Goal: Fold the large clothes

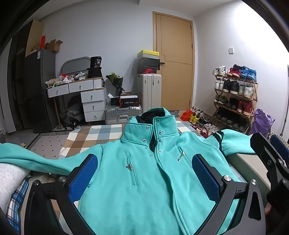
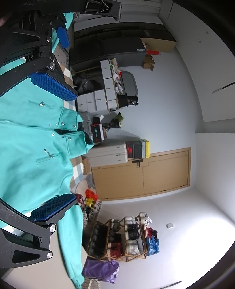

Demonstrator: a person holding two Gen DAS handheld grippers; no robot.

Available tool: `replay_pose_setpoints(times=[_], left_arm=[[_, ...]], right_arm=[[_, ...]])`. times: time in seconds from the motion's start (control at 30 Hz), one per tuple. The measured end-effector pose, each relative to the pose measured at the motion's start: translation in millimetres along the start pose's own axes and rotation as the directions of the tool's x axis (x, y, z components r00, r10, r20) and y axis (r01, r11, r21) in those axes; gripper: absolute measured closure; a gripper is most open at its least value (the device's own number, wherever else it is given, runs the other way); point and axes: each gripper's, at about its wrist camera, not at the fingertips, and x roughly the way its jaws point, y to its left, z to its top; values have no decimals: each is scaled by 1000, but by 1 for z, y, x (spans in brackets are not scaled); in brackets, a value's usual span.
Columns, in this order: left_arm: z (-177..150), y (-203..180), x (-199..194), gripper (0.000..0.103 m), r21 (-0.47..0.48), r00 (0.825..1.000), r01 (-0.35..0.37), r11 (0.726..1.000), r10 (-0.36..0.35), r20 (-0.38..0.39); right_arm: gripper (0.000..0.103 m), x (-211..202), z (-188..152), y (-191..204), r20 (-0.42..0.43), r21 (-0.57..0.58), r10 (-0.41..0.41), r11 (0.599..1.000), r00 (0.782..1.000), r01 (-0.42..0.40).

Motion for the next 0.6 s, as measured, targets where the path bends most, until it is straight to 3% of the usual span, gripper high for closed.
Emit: replay_pose_setpoints(times=[0.6], left_arm=[[2, -1, 1, 1, 5, 1000, -14, 1000, 14, 8]], right_arm=[[0, 0, 2, 1, 1, -3, -1, 1000, 1000, 1]])
